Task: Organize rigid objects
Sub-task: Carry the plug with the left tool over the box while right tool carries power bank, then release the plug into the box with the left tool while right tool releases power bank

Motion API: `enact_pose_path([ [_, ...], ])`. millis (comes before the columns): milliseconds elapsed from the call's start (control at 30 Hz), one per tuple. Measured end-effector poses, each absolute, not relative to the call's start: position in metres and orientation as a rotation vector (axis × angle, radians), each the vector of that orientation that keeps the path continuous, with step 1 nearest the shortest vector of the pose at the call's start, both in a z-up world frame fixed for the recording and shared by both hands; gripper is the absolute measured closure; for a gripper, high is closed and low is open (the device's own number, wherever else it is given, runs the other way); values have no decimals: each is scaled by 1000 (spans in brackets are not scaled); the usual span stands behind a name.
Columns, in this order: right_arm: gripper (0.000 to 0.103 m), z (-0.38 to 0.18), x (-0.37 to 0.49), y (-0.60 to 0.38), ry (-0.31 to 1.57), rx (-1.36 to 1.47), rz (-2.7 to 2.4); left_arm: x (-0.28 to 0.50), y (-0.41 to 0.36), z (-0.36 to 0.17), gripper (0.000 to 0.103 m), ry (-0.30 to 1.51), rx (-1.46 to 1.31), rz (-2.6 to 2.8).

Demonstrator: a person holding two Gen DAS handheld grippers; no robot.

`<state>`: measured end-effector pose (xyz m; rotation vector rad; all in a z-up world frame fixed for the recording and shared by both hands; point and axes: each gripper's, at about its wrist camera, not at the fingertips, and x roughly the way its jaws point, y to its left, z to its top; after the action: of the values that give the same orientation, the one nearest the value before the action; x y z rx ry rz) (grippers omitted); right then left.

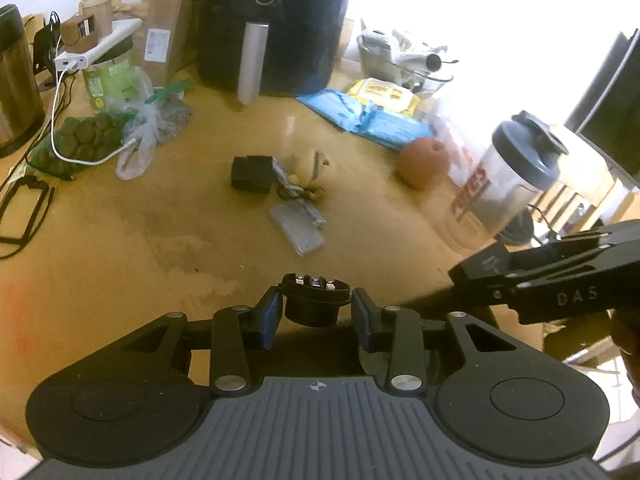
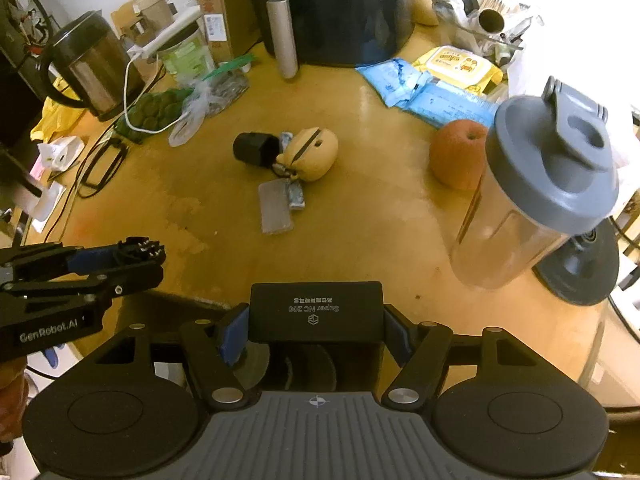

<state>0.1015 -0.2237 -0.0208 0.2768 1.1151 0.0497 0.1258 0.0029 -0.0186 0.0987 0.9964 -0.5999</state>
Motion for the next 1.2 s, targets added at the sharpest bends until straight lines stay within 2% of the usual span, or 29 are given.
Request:
enact_pose_path([
  [500, 32, -33, 61, -216, 1153, 262, 107, 68, -3, -29, 66, 1069, 102, -630],
  [900, 32, -40, 51, -208, 1173, 230, 138, 56, -3, -38, 65, 1093, 128, -579],
  [1000, 31, -40, 51, -206, 1173, 220, 160, 56, -2, -37, 60, 1094, 140, -547],
  [1033, 31, -40, 52, -204, 1173, 210, 173, 56, -2, -36, 57, 1093, 140, -536],
  [1067, 31, -40, 52, -202, 1172, 195, 179, 56, -1, -34, 50, 1089, 138, -526],
  [1200, 10, -36, 53, -200, 1153, 162, 180, 55, 3, -26, 50, 1072, 132, -484],
])
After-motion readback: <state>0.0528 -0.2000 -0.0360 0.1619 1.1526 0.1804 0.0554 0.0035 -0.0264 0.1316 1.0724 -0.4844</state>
